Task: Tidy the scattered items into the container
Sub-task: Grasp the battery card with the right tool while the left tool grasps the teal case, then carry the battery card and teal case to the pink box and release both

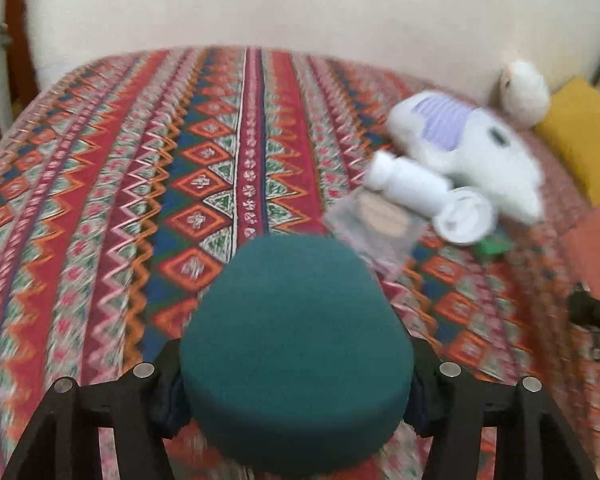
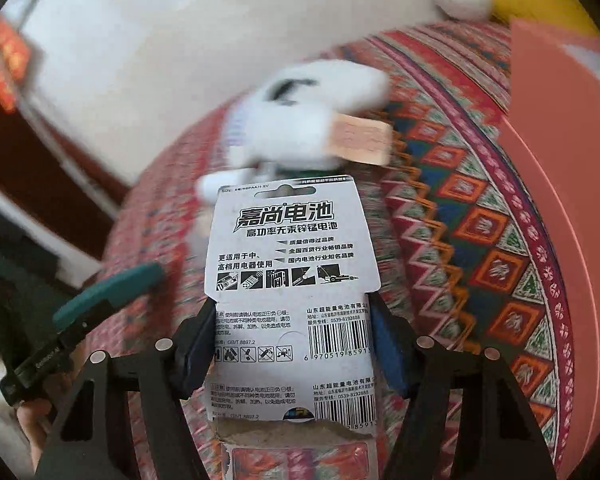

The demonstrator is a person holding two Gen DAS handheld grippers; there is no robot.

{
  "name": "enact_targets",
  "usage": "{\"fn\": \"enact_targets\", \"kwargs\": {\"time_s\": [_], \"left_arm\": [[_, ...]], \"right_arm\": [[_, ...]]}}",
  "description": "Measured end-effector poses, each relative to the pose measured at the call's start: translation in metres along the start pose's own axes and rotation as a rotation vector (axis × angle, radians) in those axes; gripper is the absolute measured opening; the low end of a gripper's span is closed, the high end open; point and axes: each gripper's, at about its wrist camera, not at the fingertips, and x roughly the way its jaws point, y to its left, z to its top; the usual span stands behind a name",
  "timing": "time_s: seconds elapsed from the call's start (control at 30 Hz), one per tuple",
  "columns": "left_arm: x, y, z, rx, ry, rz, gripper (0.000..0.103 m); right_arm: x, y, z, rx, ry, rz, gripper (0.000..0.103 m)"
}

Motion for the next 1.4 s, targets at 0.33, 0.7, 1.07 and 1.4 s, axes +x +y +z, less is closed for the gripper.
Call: {"fn": "enact_targets", "kwargs": {"time_s": [0.33,0.7,1.07,1.4], "left_arm": [[-0.088,-0.034,-0.035,0.021,-0.138,-0.042,0.067],[-0.146,-0.108,-0.028,0.116,-0.273,-0.150,0.067],[-0.167,-0.240,0.006,0.301,-0.327,-0.343,0.067],[-0.135,-0.403,0.025,0.477,-0.255,-0.497,0.067]], "right_arm": [[-0.064,0.029,-0.017,-0.036,-0.100,0.136,0.072],[-0.152,0.007,-0.017,-0.027,-0.249,0.184,0.072],[-0.280,-0.043,-0.026,0.001,-0.544,0.114,0.072],[-0.366,-0.158,-0.032,0.173,-0.755,-0.112,0.072]]}}
